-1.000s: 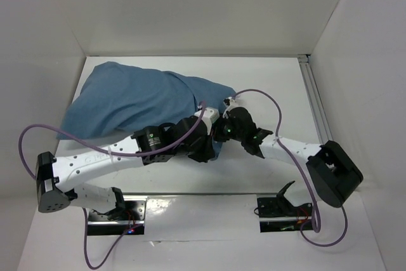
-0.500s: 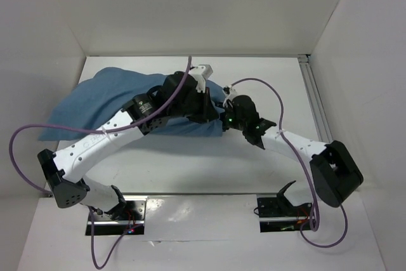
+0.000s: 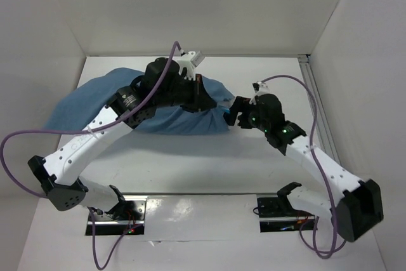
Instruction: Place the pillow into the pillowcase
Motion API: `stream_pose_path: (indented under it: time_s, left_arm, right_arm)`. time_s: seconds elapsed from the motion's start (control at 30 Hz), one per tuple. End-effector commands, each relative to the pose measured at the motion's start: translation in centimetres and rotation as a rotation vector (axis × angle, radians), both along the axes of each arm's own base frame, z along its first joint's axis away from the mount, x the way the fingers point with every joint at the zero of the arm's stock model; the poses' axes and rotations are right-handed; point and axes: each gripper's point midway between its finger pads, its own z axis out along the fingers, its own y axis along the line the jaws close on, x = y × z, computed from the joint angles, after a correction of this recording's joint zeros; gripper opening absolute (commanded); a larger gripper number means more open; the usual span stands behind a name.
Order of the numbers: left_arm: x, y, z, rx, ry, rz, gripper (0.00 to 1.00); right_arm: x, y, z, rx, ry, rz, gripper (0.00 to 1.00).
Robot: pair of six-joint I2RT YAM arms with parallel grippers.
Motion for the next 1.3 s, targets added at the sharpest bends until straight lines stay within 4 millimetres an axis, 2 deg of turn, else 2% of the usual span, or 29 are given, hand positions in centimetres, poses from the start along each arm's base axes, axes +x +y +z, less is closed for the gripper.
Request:
stream_pose_path:
  time_s: [0.0, 0.13, 0.23, 0.33, 0.37, 0.4, 0.43, 0.47, 0.5, 0.53, 0.57, 0.6, 0.67, 0.7, 0.73, 0.77, 0.8, 0.83, 0.93, 0.97, 1.0, 1.03, 1.07, 1.1, 1.13, 1.17, 1.2, 1.23, 1.27]
  left_arm:
    - [-1.7, 0.6, 7.0, -0.151, -0.145, -0.056, 0.0]
    - [-2.1, 0.9, 7.5, -0.156, -0.151, -0.056, 0.0]
    - [-2.1, 1.0, 7.3, -0.15, -0.144, -0.056, 0.0]
    - [-2.2, 1.0, 7.7, -0.156, -0.151, -0.056, 0.0]
    - [-2.5, 0.8, 8.7, -0.175, -0.162, -0.077, 0.0]
    - [-2.2, 0.6, 9.0, -0.179, -0.165, -0.077, 0.0]
    - [-2.2, -0.5, 8.6, -0.174, -0.153, -0.101, 0.0]
    - [-2.7, -0.9, 10.4, -0.202, -0.174, -0.128, 0.0]
    - [-3.1, -1.7, 11.1, -0.207, -0.201, -0.17, 0.0]
    - [-3.1, -2.1, 12.2, -0.225, -0.215, -0.187, 0.0]
    - [-3.6, -3.6, 12.1, -0.214, -0.215, -0.225, 0.0]
    - [-4.7, -3.6, 15.6, -0.266, -0.291, -0.261, 0.0]
    - [-5.7, -4.1, 18.1, -0.306, -0.328, -0.319, 0.0]
    - [-5.6, -4.5, 19.9, -0.335, -0.358, -0.328, 0.0]
    - [-5.1, -4.4, 20.6, -0.352, -0.362, -0.32, 0.0]
    - [-4.6, -4.4, 21.0, -0.369, -0.358, -0.326, 0.0]
    - [-1.9, -4.0, 20.9, -0.383, -0.366, -0.285, 0.0]
    - [-0.1, -4.3, 20.0, -0.397, -0.32, -0.272, 0.0]
    - [5.8, -4.7, 16.0, -0.382, -0.222, -0.209, 0.0]
    - [7.0, -5.6, 14.3, -0.362, -0.191, -0.205, 0.0]
    - [9.9, -6.9, 10.8, -0.323, -0.131, -0.185, 0.0]
    - [11.2, -7.3, 9.6, -0.304, -0.119, -0.176, 0.0]
    - [12.5, -7.8, 7.7, -0.268, -0.1, -0.157, 0.0]
    - [14.5, -8.6, 3.5, -0.212, -0.028, -0.143, 0.09]
    - [15.5, -8.3, 2.7, -0.2, -0.01, -0.127, 0.26]
    - [15.5, -8.5, 1.5, -0.171, -0.001, -0.143, 0.54]
    - [15.5, -8.4, 1.1, -0.157, -0.001, -0.147, 0.66]
    - [15.8, -8.1, -0.2, -0.12, 0.016, -0.123, 0.76]
    - [15.1, -7.2, 0.6, -0.111, -0.007, -0.113, 0.84]
  right_arm:
    - [1.7, -0.5, -2.0, -0.136, 0.027, 0.0, 0.81]
    - [3.0, -0.8, -0.4, -0.127, -0.021, -0.026, 0.83]
    - [3.2, 0.4, -0.8, -0.103, -0.031, 0.032, 0.84]
    - [3.5, 3.4, -2.7, -0.048, -0.02, 0.173, 0.83]
    - [3.6, 4.6, -4.4, -0.016, 0.024, 0.221, 0.78]
    - [3.2, 5.8, -4.8, 0.032, 0.033, 0.274, 0.67]
    - [2.7, 7.8, -3.1, 0.124, -0.017, 0.389, 0.33]
    - [2.3, 8.6, -2.7, 0.164, -0.015, 0.437, 0.18]
    - [0.9, 10.4, -1.2, 0.212, -0.021, 0.51, 0.05]
    - [0.2, 10.9, -0.5, 0.226, -0.026, 0.524, 0.0]
    - [-0.8, 11.4, 0.7, 0.246, -0.039, 0.55, 0.0]
    - [-2.4, 11.6, 3.7, 0.293, -0.085, 0.571, 0.0]
    - [-4.0, 10.7, 5.6, 0.332, -0.03, 0.541, 0.0]
    - [-5.0, 9.8, 8.9, 0.388, -0.034, 0.52, 0.0]
    - [-5.3, 8.8, 9.4, 0.398, 0.002, 0.503, 0.0]
    - [-6.2, 8.1, 8.7, 0.395, 0.085, 0.488, 0.0]
    - [-7.0, 7.5, 9.3, 0.416, 0.106, 0.481, 0.0]
    - [-7.0, 6.9, 9.2, 0.42, 0.124, 0.454, 0.0]
    - [-6.2, 5.4, 5.5, 0.374, 0.234, 0.349, 0.0]
    - [-4.7, 4.0, 3.1, 0.35, 0.279, 0.254, 0.0]
    - [-3.9, 3.6, 1.8, 0.347, 0.297, 0.226, 0.0]
    - [-2.7, 3.1, -0.5, 0.342, 0.346, 0.178, 0.0]
    - [-1.3, 1.5, -3.3, 0.334, 0.387, 0.078, 0.0]
    - [0.2, 1.0, -3.9, 0.353, 0.359, 0.045, 0.0]
    - [1.1, 0.3, -5.3, 0.36, 0.373, -0.001, 0.0]
    - [2.0, -0.5, -7.5, 0.355, 0.426, -0.06, 0.0]
    - [3.5, -1.7, -7.5, 0.376, 0.398, -0.098, 0.0]
    - [3.9, -2.6, -8.5, 0.368, 0.423, -0.141, 0.08]
    - [4.6, -3.1, -8.4, 0.372, 0.419, -0.159, 0.17]
